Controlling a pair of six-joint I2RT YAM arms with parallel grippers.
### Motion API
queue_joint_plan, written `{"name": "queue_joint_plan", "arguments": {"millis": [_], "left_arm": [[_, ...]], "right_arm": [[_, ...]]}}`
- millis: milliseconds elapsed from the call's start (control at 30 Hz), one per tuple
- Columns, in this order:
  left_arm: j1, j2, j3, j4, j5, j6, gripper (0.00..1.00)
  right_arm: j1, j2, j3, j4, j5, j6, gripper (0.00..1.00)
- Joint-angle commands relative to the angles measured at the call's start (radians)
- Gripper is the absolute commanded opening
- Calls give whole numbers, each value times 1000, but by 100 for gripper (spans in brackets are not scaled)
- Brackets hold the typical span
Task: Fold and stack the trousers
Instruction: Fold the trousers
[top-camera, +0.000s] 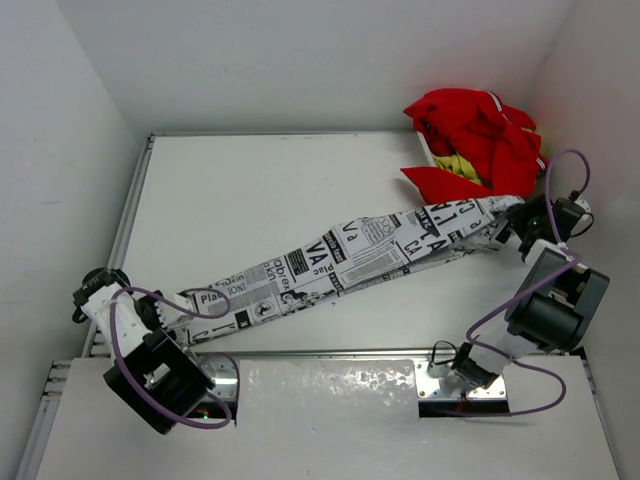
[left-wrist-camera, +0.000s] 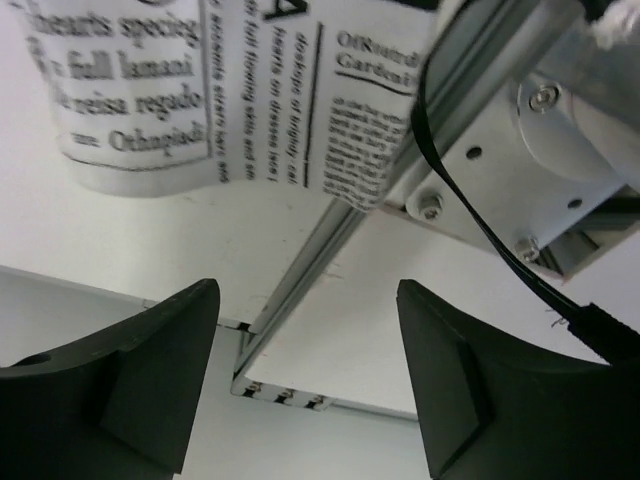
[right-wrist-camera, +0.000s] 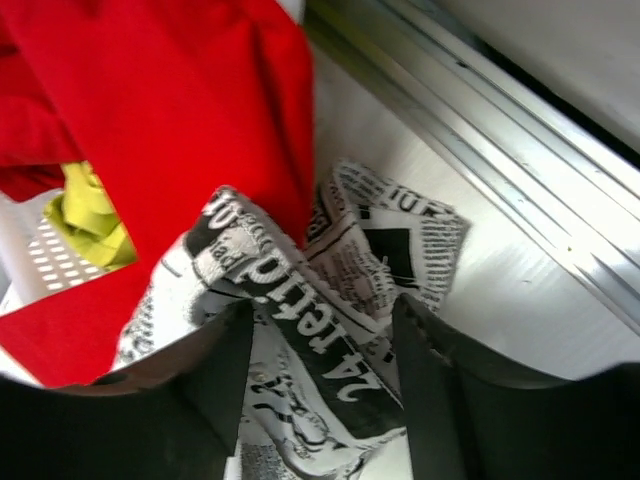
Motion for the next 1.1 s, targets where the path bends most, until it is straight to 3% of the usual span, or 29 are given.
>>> {"name": "queue_joint_plan", "arguments": {"millis": [0,67,167,200,233,267,333,367,467,633,733,833,867,933,1067], "left_arm": [[14,-2,-8,33,-77,244,71],[17,27,46,108,-67,134,71],[25,156,256,162,108,-134,55],[25,195,321,112,166,-211,40],[25,235,438,84,271,-383,35],[22,298,483,25,312,-461,34],[5,341,520,-36,379,-577,42],[-15,337,503,-42,383,-607,54],[-39,273,320,62,308,-709,70],[-105,206,118,189,234,-750,88],[-182,217,-6,355,148,-839,88],[-202,266,-84,530,42,-867,56],[-204,281,-100,612,-17,-871,30],[-202,330,-109,761,-76,-865,6],[-202,487,-31,1008,-214,-848,2]], "right_arm": [[-8,-8,20,-14,37,-33,57],[-8,-16,47,-62,50,-36,61],[-5,-47,84,-129,89,-36,63],[-3,-54,93,-155,116,-33,63],[1,-71,115,-208,133,-33,63],[12,-79,126,-239,153,-38,64],[34,-94,165,-331,222,-65,64],[41,-96,176,-362,244,-76,64],[54,-105,195,-422,300,-99,64],[60,-111,184,-456,310,-99,64],[64,-117,176,-468,310,-111,64],[64,-114,172,-479,296,-125,65],[64,-113,172,-480,276,-131,65],[64,-114,159,-465,247,-146,65],[83,-97,156,-424,158,-165,65]]}}
